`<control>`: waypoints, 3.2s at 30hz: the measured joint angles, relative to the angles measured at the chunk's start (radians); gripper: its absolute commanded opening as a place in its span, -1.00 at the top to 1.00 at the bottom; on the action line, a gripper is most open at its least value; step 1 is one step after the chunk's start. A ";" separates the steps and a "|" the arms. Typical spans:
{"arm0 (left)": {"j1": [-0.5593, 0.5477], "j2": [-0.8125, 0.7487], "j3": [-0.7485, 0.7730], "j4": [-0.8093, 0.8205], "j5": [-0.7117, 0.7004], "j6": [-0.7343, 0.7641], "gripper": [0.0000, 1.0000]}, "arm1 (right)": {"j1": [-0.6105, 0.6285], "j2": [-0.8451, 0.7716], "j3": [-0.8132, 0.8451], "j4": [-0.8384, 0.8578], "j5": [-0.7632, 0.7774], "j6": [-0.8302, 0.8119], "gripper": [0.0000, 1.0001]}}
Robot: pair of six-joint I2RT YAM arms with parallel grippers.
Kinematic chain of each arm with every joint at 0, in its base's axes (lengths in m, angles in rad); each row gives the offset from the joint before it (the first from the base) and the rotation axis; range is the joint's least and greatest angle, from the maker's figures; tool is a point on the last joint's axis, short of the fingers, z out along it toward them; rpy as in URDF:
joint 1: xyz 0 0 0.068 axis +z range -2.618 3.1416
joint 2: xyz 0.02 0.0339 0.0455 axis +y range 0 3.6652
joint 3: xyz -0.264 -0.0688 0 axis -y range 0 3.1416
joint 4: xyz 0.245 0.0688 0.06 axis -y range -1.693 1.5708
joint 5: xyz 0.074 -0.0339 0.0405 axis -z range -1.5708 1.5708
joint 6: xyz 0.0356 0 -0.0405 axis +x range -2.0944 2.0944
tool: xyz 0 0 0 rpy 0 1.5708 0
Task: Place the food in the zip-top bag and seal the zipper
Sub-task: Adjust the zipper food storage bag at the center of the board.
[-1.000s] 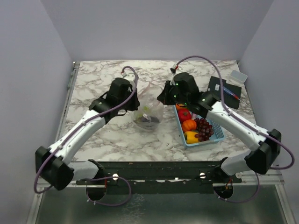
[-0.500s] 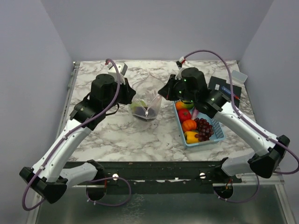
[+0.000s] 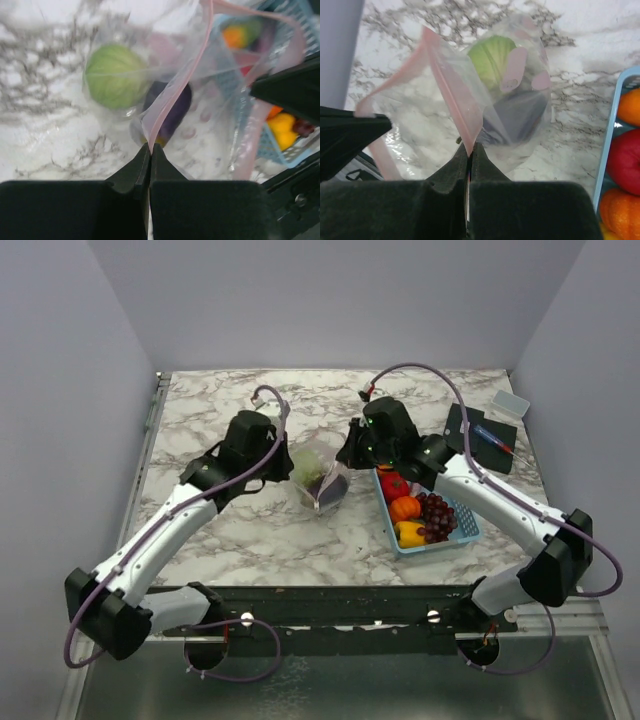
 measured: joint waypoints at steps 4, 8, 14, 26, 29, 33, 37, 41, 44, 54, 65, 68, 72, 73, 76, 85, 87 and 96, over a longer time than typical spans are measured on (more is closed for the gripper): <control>0.000 -0.119 0.097 0.028 -0.025 0.006 1.00 | 0.000 -0.053 0.055 -0.001 0.005 -0.008 0.99; 0.001 -0.125 0.127 0.036 -0.047 0.008 1.00 | 0.000 -0.091 0.097 0.003 0.007 -0.017 0.99; 0.005 -0.097 0.116 -0.003 -0.039 0.013 1.00 | 0.000 -0.099 0.095 -0.009 0.007 -0.022 0.99; 0.005 -0.079 0.013 0.070 0.008 -0.021 1.00 | 0.000 -0.012 -0.003 0.059 0.018 -0.008 0.99; 0.005 0.038 -0.074 0.075 0.021 -0.042 1.00 | 0.000 0.055 -0.043 0.042 0.018 -0.001 0.99; 0.007 0.043 -0.120 0.031 0.037 -0.055 1.00 | 0.000 0.056 -0.059 0.029 0.018 0.002 0.99; 0.008 -0.051 -0.041 0.027 0.046 -0.055 1.00 | 0.000 0.005 -0.051 0.031 0.017 0.002 0.99; 0.008 -0.134 0.044 0.034 0.072 -0.062 1.00 | 0.004 -0.053 -0.015 0.030 0.013 0.002 0.99; 0.008 -0.158 0.090 0.025 0.086 -0.065 1.00 | 0.012 -0.090 0.025 0.027 0.014 0.001 0.96; 0.008 -0.165 0.129 0.000 0.120 -0.110 1.00 | 0.014 -0.118 0.022 0.026 0.017 0.005 0.24; 0.008 -0.166 0.038 0.035 0.124 -0.166 1.00 | 0.032 -0.210 -0.048 0.023 0.002 0.008 -0.34; 0.008 -0.164 0.036 0.036 0.123 -0.174 1.00 | 0.044 -0.266 -0.078 0.022 0.002 0.014 -0.36; 0.008 -0.164 0.036 0.040 0.123 -0.179 1.00 | 0.086 -0.340 -0.115 0.021 0.002 0.028 -0.38; 0.008 -0.164 0.036 0.042 0.123 -0.180 1.00 | 0.102 -0.356 -0.125 0.022 0.003 0.030 -0.38; 0.008 -0.163 0.040 0.043 0.121 -0.183 1.00 | 0.156 -0.397 -0.163 0.022 0.005 0.039 -0.38; 0.008 -0.143 0.072 0.049 0.110 -0.201 1.00 | 0.359 -0.407 -0.290 0.032 0.141 0.051 -0.52; 0.008 -0.143 0.077 0.050 0.109 -0.203 1.00 | 0.409 -0.390 -0.301 0.037 0.205 0.052 -0.55; 0.008 -0.142 0.078 0.051 0.108 -0.203 1.00 | 0.555 -0.250 -0.295 0.121 0.475 0.023 -0.59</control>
